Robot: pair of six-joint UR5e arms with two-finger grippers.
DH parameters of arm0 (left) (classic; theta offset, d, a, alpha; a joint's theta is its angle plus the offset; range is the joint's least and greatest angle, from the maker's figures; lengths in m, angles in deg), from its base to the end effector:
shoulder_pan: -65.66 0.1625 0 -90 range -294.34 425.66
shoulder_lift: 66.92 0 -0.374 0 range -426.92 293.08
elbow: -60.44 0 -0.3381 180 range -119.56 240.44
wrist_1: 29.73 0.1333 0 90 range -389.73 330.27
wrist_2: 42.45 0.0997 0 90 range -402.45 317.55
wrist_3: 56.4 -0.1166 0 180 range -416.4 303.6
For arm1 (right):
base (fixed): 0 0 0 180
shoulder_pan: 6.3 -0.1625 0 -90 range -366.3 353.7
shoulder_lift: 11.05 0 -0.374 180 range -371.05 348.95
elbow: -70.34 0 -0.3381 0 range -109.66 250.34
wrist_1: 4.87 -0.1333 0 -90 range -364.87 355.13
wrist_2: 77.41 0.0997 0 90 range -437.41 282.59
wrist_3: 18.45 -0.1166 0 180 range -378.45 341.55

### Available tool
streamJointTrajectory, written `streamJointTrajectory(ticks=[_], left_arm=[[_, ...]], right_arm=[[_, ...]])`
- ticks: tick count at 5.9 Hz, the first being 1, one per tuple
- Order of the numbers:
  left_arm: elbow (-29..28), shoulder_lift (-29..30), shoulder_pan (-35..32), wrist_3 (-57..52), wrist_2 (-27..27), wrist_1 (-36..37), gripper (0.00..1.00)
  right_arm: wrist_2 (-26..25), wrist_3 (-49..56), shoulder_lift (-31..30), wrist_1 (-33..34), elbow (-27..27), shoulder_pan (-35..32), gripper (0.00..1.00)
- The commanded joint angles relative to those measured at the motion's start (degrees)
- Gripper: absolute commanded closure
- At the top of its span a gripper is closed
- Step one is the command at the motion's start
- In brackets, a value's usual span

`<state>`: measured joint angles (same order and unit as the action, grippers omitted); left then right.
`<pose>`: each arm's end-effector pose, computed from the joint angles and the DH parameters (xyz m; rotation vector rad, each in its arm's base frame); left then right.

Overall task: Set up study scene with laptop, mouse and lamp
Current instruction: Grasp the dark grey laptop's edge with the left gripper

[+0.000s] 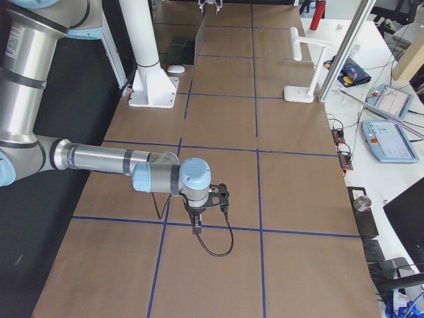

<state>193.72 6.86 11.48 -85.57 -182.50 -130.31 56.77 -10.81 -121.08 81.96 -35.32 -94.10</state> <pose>0.1524 -0.2862 0.3662 0.6102 0.9466 1.3082 0.0402 -0.3087 0.6253 0.0167 -0.7720 -0.1551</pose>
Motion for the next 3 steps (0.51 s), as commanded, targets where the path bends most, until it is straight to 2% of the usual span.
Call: streamJointTrajectory(ticks=[1, 2, 3], left_arm=[[-0.5, 0.4, 4.4, 0.2, 2.3, -0.2, 0.03], [-2.0, 1.7, 6.3, 0.2, 2.8, -0.4, 0.03], [-4.7, 4.0, 7.6, 0.2, 2.8, -0.3, 0.08]], right_arm=[[0.0, 0.0, -0.1, 0.0, 0.0, 0.0, 0.00], [-0.1, 0.0, -0.1, 0.0, 0.0, 0.0, 0.00], [-0.1, 0.1, -0.1, 0.0, 0.1, 0.0, 0.00]])
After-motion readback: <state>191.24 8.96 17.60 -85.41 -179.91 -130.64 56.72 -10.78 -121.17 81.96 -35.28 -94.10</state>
